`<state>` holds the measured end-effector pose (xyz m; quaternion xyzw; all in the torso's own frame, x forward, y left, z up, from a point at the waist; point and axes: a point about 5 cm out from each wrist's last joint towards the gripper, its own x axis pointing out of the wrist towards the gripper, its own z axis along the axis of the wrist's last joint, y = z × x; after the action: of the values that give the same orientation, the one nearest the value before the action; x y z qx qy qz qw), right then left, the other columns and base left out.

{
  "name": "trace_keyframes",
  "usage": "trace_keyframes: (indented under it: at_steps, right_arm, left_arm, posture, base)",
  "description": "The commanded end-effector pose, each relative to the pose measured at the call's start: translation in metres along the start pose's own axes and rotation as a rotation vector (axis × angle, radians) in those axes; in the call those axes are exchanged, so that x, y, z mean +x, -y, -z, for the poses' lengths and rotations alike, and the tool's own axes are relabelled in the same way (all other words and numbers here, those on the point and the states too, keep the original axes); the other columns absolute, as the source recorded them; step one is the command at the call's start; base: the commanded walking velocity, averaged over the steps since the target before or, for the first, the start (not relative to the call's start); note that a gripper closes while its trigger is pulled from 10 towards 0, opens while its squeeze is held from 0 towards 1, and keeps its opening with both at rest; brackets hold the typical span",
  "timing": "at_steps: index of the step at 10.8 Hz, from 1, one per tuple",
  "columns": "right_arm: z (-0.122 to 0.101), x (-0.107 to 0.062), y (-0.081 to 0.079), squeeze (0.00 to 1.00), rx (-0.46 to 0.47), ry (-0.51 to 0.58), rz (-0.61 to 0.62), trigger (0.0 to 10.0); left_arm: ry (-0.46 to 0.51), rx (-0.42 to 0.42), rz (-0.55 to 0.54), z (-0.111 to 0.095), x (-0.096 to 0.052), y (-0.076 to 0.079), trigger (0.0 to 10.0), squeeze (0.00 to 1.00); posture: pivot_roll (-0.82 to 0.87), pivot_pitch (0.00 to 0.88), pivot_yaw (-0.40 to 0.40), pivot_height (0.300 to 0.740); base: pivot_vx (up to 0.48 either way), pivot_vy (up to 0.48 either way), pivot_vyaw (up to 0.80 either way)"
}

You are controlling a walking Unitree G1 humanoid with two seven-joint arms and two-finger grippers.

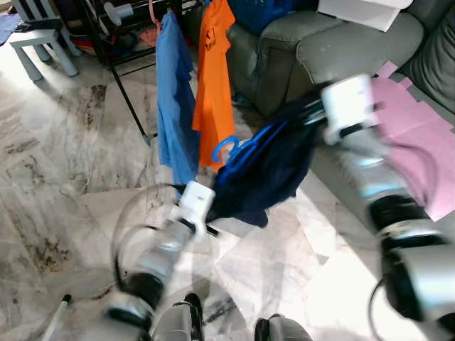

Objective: Hang hanger

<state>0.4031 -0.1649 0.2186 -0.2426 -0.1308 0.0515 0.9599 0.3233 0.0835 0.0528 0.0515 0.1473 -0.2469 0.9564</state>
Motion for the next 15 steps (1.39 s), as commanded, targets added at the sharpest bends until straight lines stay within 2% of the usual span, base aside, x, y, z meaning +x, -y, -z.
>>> trace_keyframes:
  at_steps: [1, 3, 4, 5, 7, 8, 9, 10, 11, 12, 13, 15]
  right_arm:
    - [0.004, -0.003, -0.014, 0.0, -0.092, 0.003, -0.061, 0.0]
    - [0.009, -0.013, -0.055, 0.0, -0.051, 0.019, -0.205, 0.0]
    - [0.009, -0.02, -0.082, 0.0, 0.004, 0.022, -0.295, 0.0]
    - [0.011, -0.028, -0.098, 0.0, 0.064, 0.015, -0.346, 0.0]
    - [0.017, -0.053, -0.127, 0.0, 0.204, 0.007, -0.525, 0.0]
    - [0.036, -0.071, -0.132, 0.0, 0.199, -0.061, -0.594, 0.0]
    - [0.043, -0.076, -0.13, 0.0, 0.191, -0.086, -0.599, 0.0]
    - [0.058, -0.086, -0.121, 0.0, 0.22, -0.163, -0.553, 0.0]
    - [0.064, -0.093, -0.115, 0.0, 0.22, -0.199, -0.539, 2.4]
    - [0.076, -0.099, -0.107, 0.0, 0.21, -0.263, -0.49, 10.0]
    - [0.086, -0.104, -0.099, 0.0, 0.2, -0.317, -0.441, 10.0]
    - [0.101, -0.108, -0.08, 0.0, 0.177, -0.419, -0.356, 10.0]
  left_arm:
    - [0.026, -0.043, 0.018, -0.005, -0.001, 0.003, 4.9, 0.0]
    - [0.057, -0.045, 0.127, -0.013, -0.001, 0.026, 6.8, 0.0]
    - [0.052, -0.039, 0.148, -0.013, -0.002, 0.032, 8.0, 0.0]
    - [0.051, -0.048, 0.124, -0.014, -0.002, 0.029, 7.3, 0.0]
    - [0.05, -0.044, 0.111, -0.018, -0.003, 0.024, 8.7, 0.0]
    - [0.041, -0.025, 0.106, -0.019, -0.003, 0.02, 10.0, 0.0]
    - [0.038, -0.02, 0.097, -0.018, -0.003, 0.018, 10.0, 0.0]
    - [0.011, -0.021, 0.046, -0.012, -0.003, 0.01, 10.0, 0.0]
    - [-0.015, -0.01, 0.024, -0.007, -0.003, 0.006, 10.0, 0.0]
    - [-0.036, -0.002, 0.008, -0.001, -0.005, 0.003, 10.0, 0.0]
    - [-0.047, 0.015, -0.012, 0.003, -0.007, -0.001, 10.0, 0.0]
    - [-0.043, -0.02, -0.09, 0.005, -0.007, -0.011, 10.0, 0.0]
  posture:
    - [-0.09, 0.125, 0.029, 0.74]
    - [-0.09, 0.122, 0.033, 0.74]
    - [-0.09, 0.12, 0.034, 0.74]
    - [-0.08, 0.12, 0.033, 0.74]
    - [-0.08, 0.119, 0.033, 0.74]
    - [-0.09, 0.119, 0.036, 0.74]
    - [-0.09, 0.12, 0.037, 0.74]
    - [-0.09, 0.12, 0.037, 0.74]
    - [-0.1, 0.12, 0.039, 0.74]
    - [-0.1, 0.121, 0.043, 0.74]
    - [-0.1, 0.122, 0.044, 0.74]
    - [-0.1, 0.119, 0.052, 0.74]
  base:
    - [0.0, 0.0, 0.0]
    - [0.0, 0.0, 0.0]
    - [0.0, 0.0, 0.0]
    - [0.0, 0.0, 0.0]
    - [0.0, 0.0, 0.0]
    - [0.0, 0.0, 0.0]
    - [0.0, 0.0, 0.0]
    - [0.0, 0.0, 0.0]
    - [0.0, 0.0, 0.0]
    - [0.0, 0.0, 0.0]
    - [0.0, 0.0, 0.0]
    - [0.0, 0.0, 0.0]
